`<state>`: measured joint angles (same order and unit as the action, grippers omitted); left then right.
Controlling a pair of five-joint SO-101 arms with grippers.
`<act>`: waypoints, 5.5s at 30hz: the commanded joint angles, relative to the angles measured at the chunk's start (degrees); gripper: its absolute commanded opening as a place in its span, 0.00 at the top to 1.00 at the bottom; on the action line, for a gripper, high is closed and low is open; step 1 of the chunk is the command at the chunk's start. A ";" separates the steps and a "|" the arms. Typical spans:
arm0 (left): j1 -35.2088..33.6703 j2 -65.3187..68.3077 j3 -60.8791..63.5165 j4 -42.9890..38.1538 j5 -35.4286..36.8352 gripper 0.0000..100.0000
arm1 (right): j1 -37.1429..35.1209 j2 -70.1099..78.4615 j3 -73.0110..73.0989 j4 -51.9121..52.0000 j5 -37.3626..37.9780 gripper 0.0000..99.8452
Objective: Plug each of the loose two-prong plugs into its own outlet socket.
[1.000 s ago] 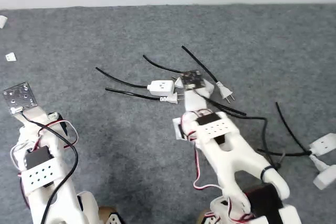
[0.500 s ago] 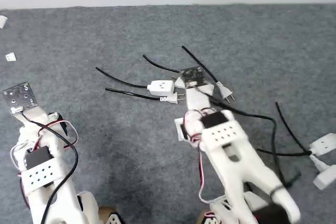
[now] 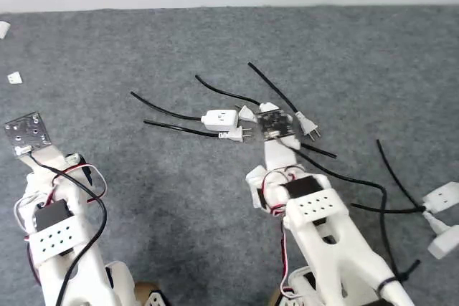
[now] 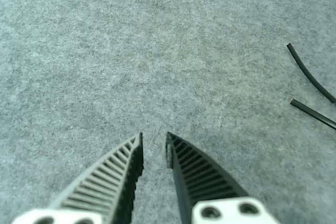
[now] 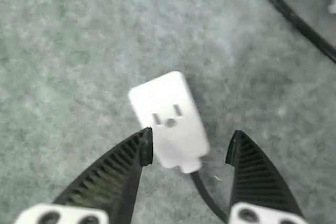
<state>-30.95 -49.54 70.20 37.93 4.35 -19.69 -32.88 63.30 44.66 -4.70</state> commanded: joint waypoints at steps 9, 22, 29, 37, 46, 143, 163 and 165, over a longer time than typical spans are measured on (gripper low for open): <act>0.35 0.09 -0.48 -1.76 -0.53 0.93 | -2.15 7.60 -2.02 -2.24 4.75 0.77; 0.35 0.09 -0.48 -1.76 -0.53 0.93 | -5.85 15.34 -6.33 -0.13 10.81 0.86; 0.35 0.09 -0.48 -1.76 -0.53 0.93 | -4.44 7.08 -4.92 0.31 14.51 0.94; 0.35 0.09 -0.48 -1.76 -0.53 0.93 | -3.74 -2.24 0.09 0.04 17.76 0.75; 0.35 0.09 -0.48 -1.76 -0.53 0.93 | -2.59 -5.14 1.32 0.31 17.76 0.71; 0.35 0.09 -0.48 -1.76 -0.53 0.93 | -0.22 16.40 -12.92 5.14 16.09 0.83; 0.35 0.09 -0.48 -1.76 -0.53 0.93 | -13.67 -0.75 -1.41 5.14 16.18 0.85; 0.35 0.09 -0.48 -1.76 -0.53 0.93 | -15.69 -2.33 0.09 5.14 16.35 0.82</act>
<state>-30.95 -49.54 70.20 37.93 4.35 -32.18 -31.65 62.51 49.05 10.77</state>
